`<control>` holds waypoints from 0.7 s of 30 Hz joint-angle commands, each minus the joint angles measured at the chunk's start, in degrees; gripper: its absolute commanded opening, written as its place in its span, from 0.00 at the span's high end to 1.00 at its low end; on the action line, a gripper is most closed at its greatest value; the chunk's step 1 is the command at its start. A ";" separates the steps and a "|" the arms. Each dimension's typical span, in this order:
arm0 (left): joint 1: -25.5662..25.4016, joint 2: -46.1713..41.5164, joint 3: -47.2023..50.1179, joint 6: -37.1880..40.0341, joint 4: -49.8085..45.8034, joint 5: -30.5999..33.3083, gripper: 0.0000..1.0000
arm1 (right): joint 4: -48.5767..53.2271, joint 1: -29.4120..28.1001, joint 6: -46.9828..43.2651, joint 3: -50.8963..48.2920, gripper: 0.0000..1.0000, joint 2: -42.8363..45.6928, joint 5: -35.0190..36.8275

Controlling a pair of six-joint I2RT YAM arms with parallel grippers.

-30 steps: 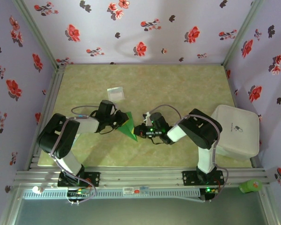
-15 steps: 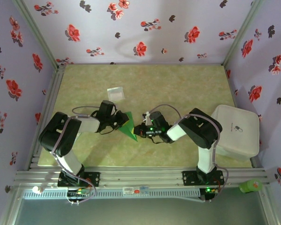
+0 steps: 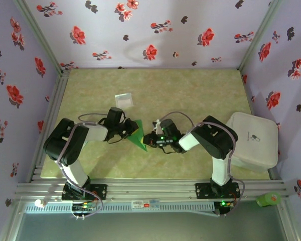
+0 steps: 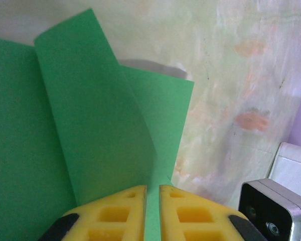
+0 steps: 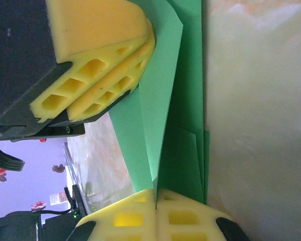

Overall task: Fold a paper plane with a square sheet of paper (pick it up from the middle)
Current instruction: Fourth fold the wing at the center of the table.

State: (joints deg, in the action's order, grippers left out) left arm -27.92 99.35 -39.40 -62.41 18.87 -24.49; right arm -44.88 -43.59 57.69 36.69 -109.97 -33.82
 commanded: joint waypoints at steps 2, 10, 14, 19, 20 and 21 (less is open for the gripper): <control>-0.38 1.33 -0.90 0.61 -0.06 0.15 0.85 | 3.95 0.44 0.67 0.02 0.99 -2.10 1.30; -0.38 2.39 -1.38 1.73 -0.92 -0.82 0.85 | 4.09 0.48 0.67 -0.09 0.98 -2.05 1.35; -0.38 3.08 -1.73 2.51 -2.93 -1.08 0.85 | 4.50 0.48 0.67 -0.04 0.94 -1.69 1.64; -0.41 3.80 -1.38 3.26 -4.23 -1.04 0.85 | 6.02 0.44 0.50 0.36 0.87 -0.70 1.43; -0.38 3.85 -1.32 3.43 -4.35 -1.02 0.85 | 6.39 0.45 0.37 0.31 0.86 -0.18 1.35; -0.38 3.90 -1.22 3.61 -4.45 -1.04 0.85 | 7.00 0.36 0.15 0.20 0.85 0.32 1.38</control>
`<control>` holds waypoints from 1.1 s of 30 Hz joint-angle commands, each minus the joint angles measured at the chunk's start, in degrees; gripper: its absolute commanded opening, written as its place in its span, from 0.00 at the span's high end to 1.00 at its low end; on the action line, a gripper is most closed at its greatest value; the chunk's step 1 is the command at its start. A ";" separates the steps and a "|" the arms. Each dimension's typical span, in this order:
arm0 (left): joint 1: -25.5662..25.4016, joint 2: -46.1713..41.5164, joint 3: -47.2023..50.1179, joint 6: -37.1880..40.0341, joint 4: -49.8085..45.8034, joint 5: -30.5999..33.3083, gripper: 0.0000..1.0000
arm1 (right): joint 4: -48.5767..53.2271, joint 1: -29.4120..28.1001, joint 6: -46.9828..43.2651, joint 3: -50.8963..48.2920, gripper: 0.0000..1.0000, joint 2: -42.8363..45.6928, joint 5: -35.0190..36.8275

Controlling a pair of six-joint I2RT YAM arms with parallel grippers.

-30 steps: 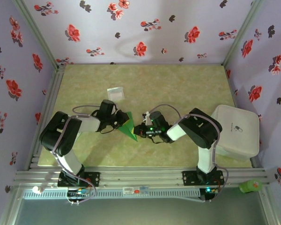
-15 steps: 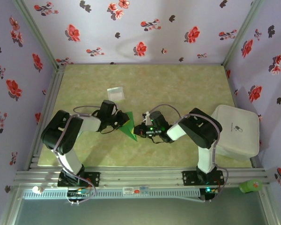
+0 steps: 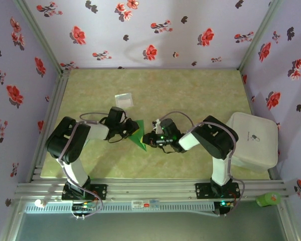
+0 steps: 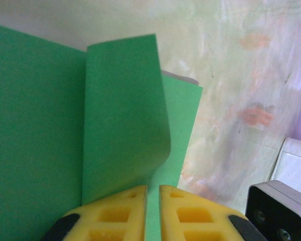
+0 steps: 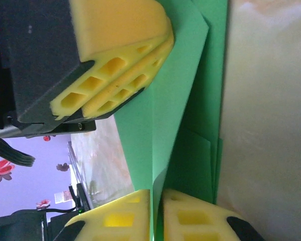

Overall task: Fold a paper plane with a square sheet of paper (pick it up from the middle)
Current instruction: Fourth fold the wing at the center of the table.

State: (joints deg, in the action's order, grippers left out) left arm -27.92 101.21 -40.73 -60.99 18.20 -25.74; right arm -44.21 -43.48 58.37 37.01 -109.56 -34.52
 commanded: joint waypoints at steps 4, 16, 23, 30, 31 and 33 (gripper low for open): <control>-0.38 2.06 0.08 2.54 -4.13 0.24 0.85 | 9.01 0.16 -1.52 0.00 0.84 1.33 1.35; -0.38 2.13 -0.20 2.61 -4.40 0.20 0.85 | 14.38 -0.81 -2.74 0.10 0.89 3.74 0.28; -0.38 2.17 -0.06 2.67 -4.31 0.16 0.86 | 19.74 -1.60 -4.39 0.54 0.88 4.17 0.48; -0.38 2.19 -0.03 2.59 -4.13 0.17 0.86 | 23.42 -2.20 -5.84 0.79 0.89 4.97 0.64; -0.38 2.23 0.02 2.60 -4.13 0.18 0.86 | 24.02 -2.27 -6.06 0.78 0.89 5.18 0.83; -0.38 2.32 0.02 2.54 -4.05 0.16 0.85 | 25.43 -2.35 -6.61 1.01 0.92 5.43 1.01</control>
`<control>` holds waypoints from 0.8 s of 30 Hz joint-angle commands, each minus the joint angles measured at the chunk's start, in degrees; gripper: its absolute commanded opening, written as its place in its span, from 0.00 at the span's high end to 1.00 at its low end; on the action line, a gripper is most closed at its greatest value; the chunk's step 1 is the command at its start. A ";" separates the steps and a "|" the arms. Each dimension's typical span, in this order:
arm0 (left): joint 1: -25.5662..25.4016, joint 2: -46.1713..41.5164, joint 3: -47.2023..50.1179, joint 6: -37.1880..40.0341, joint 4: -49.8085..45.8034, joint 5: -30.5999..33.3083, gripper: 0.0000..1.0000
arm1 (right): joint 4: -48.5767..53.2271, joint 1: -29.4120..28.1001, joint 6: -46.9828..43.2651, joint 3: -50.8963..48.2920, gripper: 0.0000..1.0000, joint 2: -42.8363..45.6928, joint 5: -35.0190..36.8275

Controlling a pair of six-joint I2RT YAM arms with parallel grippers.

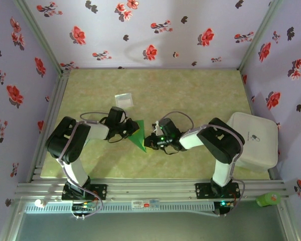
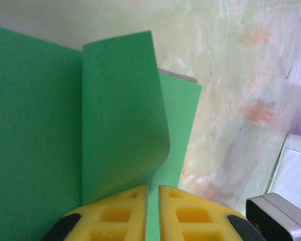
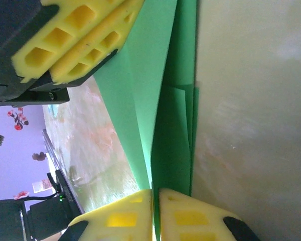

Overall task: Fold a paper plane with a square sheet of paper (pick it up from the middle)
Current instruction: Fourth fold the wing at the center of the table.

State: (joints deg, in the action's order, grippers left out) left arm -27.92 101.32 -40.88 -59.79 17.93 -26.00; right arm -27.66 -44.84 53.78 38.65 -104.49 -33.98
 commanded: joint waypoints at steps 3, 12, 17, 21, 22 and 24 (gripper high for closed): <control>-0.38 2.19 0.18 1.32 -3.70 0.43 0.86 | 10.67 -1.28 -2.92 -0.25 0.91 0.77 0.46; -0.38 2.20 0.53 1.11 -3.26 0.49 0.86 | 14.00 -1.61 -4.11 -0.25 0.88 1.96 0.74; -0.38 2.44 0.59 0.96 -3.08 0.50 0.86 | 14.47 -1.82 -4.30 -0.33 0.92 1.97 0.56; -0.38 2.44 0.69 0.95 -2.99 0.43 0.86 | 14.62 -1.95 -4.10 -0.55 0.92 1.83 0.75; -0.39 2.54 0.68 0.92 -2.99 0.43 0.86 | 14.74 -1.98 -4.12 -0.59 0.92 1.64 0.62; -0.42 2.63 0.64 0.85 -2.92 0.48 0.86 | 14.67 -1.98 -3.87 -0.63 0.92 1.70 0.44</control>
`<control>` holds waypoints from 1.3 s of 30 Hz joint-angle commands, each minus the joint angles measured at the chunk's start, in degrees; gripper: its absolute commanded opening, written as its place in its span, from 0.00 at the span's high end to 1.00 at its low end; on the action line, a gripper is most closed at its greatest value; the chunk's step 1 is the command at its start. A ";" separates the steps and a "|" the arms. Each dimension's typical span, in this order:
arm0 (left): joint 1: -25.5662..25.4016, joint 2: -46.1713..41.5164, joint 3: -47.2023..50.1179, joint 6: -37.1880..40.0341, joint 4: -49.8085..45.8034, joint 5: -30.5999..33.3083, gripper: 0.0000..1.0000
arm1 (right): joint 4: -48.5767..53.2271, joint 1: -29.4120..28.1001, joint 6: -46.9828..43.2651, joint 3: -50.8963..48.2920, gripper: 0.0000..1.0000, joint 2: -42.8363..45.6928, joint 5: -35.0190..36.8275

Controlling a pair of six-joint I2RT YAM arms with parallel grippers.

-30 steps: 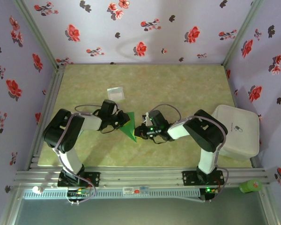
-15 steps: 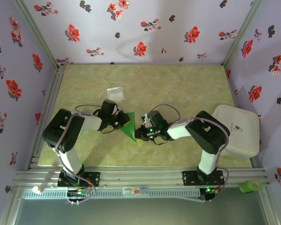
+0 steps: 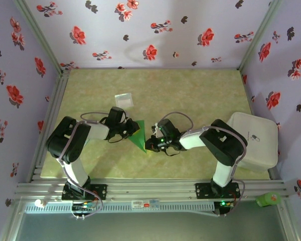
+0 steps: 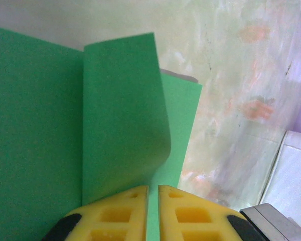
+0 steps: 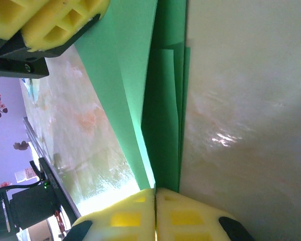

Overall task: Fold a paper plane with a square sheet of paper (pick it up from the middle)
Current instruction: Fourth fold the wing at the center of the table.

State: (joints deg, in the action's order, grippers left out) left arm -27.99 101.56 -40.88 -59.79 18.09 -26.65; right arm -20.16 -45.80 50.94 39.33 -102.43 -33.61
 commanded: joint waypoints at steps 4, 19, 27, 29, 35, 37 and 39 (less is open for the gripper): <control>-0.36 2.33 0.80 0.90 -2.96 1.16 0.86 | 6.67 -1.05 -0.40 -1.49 0.94 0.52 -0.30; -0.31 2.41 1.04 0.55 -2.88 1.22 0.86 | 7.38 -1.22 -0.31 -1.64 0.91 0.65 -1.46; -0.36 2.25 1.10 0.90 -3.32 1.54 0.87 | 10.66 -0.75 -1.17 -0.74 0.76 5.16 1.90; -0.31 2.18 1.07 0.94 -3.50 1.55 0.87 | 12.19 -0.34 -1.36 -0.34 0.70 7.49 4.02; -0.44 2.13 0.86 1.41 -3.93 1.56 0.87 | 14.84 0.38 -1.80 1.26 0.61 13.03 6.74; -0.51 2.13 0.81 1.41 -3.94 1.56 0.87 | 14.52 0.38 -1.94 2.61 0.66 12.42 5.91; -0.49 2.24 0.75 1.38 -3.85 1.55 0.87 | 12.02 0.29 -0.88 4.36 0.79 10.10 3.25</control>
State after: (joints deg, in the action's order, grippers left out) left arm -28.14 101.84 -40.88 -59.79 18.39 -27.22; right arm -7.55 -45.74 49.71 41.01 -90.56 -29.21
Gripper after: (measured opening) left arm 0.129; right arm 0.244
